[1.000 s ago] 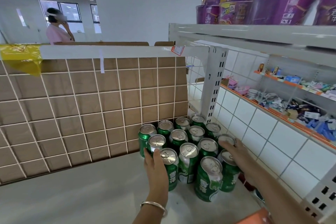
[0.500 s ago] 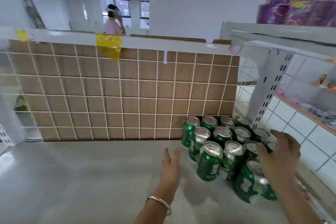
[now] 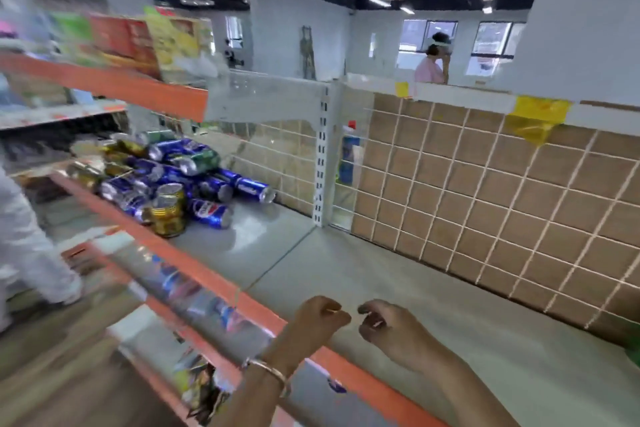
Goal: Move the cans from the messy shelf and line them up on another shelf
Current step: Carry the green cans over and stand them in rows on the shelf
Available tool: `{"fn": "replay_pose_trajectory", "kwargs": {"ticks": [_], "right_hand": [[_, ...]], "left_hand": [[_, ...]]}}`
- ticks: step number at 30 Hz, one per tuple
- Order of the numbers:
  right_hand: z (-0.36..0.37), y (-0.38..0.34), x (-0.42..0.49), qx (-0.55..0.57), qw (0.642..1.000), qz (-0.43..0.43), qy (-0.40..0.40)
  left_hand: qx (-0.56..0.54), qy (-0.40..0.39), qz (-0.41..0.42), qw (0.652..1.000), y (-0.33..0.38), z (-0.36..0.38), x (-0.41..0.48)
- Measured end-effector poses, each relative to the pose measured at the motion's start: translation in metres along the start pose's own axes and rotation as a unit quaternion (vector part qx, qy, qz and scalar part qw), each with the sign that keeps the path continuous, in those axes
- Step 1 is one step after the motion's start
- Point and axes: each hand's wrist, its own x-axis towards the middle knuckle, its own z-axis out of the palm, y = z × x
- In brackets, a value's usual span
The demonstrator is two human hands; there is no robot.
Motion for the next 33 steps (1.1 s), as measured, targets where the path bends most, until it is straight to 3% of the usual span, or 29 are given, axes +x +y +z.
{"fn": "replay_pose_trajectory", "kwargs": {"ticks": [8,14,21,30,33], "right_hand": [[0.109,-0.146,0.074,-0.039,0.978,-0.151,-0.138],[0.166,-0.22,0.126,-0.025,0.964,-0.168,-0.203],[0.199,-0.294,0.214,-0.009,0.961,-0.21,-0.179],[0.185,-0.375,0.338,0.149,0.978,-0.138,-0.046],[0.188,-0.394,0.374,0.157,0.981,-0.11,-0.009]], "left_hand": [[-0.027,0.145,-0.068,0.987,-0.086,-0.165,-0.053],[-0.011,0.199,-0.106,0.974,-0.128,-0.248,-0.063],[-0.018,0.208,-0.095,0.973,-0.163,-0.336,-0.004],[-0.085,0.209,-0.058,0.973,-0.171,-0.451,0.101],[-0.076,0.201,-0.046,0.975,-0.183,-0.483,0.127]]}}
